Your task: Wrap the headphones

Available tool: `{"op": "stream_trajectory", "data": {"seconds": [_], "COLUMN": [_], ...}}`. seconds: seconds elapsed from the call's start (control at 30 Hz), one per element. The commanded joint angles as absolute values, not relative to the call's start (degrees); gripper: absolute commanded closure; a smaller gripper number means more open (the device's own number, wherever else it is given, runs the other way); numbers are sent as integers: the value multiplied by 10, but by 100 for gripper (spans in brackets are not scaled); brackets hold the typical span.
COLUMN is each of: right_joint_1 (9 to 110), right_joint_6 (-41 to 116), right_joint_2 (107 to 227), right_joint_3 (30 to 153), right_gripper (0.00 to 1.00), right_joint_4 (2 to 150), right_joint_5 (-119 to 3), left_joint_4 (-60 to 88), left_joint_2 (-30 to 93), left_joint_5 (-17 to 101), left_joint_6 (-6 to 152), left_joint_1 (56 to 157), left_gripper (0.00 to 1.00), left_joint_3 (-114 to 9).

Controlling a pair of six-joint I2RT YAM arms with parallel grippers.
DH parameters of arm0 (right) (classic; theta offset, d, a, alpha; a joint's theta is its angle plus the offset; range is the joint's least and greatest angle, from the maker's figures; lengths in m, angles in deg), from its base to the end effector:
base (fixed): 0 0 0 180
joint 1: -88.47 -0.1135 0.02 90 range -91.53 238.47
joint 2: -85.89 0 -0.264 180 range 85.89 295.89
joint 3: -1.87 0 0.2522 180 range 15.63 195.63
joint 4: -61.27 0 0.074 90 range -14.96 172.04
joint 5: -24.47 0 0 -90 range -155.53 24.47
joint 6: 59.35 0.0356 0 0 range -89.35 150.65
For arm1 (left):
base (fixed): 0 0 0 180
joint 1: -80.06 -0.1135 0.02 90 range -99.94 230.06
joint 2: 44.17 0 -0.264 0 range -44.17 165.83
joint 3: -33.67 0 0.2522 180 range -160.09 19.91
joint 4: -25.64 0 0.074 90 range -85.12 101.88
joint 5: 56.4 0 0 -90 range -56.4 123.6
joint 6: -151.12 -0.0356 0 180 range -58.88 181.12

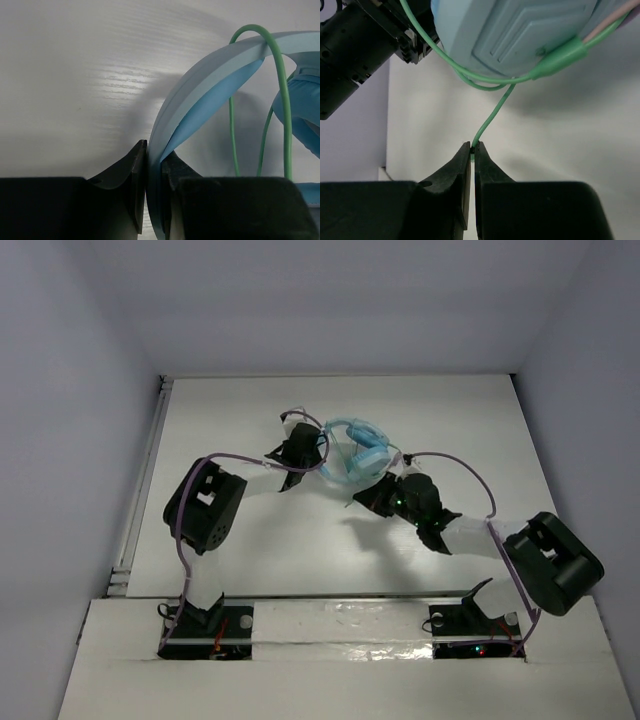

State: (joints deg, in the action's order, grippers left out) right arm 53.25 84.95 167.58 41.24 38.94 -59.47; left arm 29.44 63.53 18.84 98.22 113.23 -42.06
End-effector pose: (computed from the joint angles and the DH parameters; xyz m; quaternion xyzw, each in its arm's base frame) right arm 0.2193 0.1594 0.1675 0.1057 0.8117 0.4341 0.3763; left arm 0.3480 -0.2166 0.1803 -0.0951 0.8481 -0.2031 0.4801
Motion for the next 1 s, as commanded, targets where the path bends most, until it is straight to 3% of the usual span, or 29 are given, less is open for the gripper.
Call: {"op": "stream_trajectory", "data": {"seconds": [0.0,0.03,0.07,0.1,0.13,0.3,0.33,0.4,0.5,0.57,0.6,0.63,0.67,0.7,0.73,0.87,0.97], "right_joint_1": [532,532,532,532,532,532,532,532,532,532,532,532,532,532,532,532,532], "right_joint_6": [816,813,810,806,803,778,776,765,743,732,725,720,718,716,715,706,701], "right_joint_2": [1632,1627,1615,1608,1600,1491,1469,1408,1334,1303,1289,1263,1253,1243,1235,1208,1199], "right_joint_3": [419,423,425,425,426,432,437,444,454,460,459,456,455,453,453,461,467], "right_gripper": [95,89,76,56,50,37,29,27,30,36,50,59,70,87,93,98,93], "right_joint_4": [439,457,473,491,502,607,624,675,726,740,744,743,742,746,748,766,772], "right_joint_5": [-671,-679,-695,-699,-704,-744,-748,-751,-772,-776,-775,-772,-771,-775,-777,-787,-792], "left_joint_4": [345,345,344,339,338,332,331,322,311,303,299,298,293,287,279,266,259], "left_joint_2": [647,652,659,664,667,679,680,687,693,690,685,679,668,661,655,607,565], "left_joint_5": [204,209,216,216,216,204,201,197,195,192,190,187,182,180,180,177,176], "left_joint_6": [986,982,977,974,973,962,960,958,951,942,937,932,922,920,917,912,911], "left_joint_1": [1132,1132,1132,1132,1132,1137,1137,1137,1143,1143,1143,1143,1143,1148,1148,1148,1148], "left_gripper": [100,100,100,100,100,100,100,100,100,91,84,67,58,50,34,10,1], "left_joint_3": [-471,-473,-475,-479,-480,-484,-486,-495,-507,-508,-505,-502,-500,-498,-498,-472,-444]}}
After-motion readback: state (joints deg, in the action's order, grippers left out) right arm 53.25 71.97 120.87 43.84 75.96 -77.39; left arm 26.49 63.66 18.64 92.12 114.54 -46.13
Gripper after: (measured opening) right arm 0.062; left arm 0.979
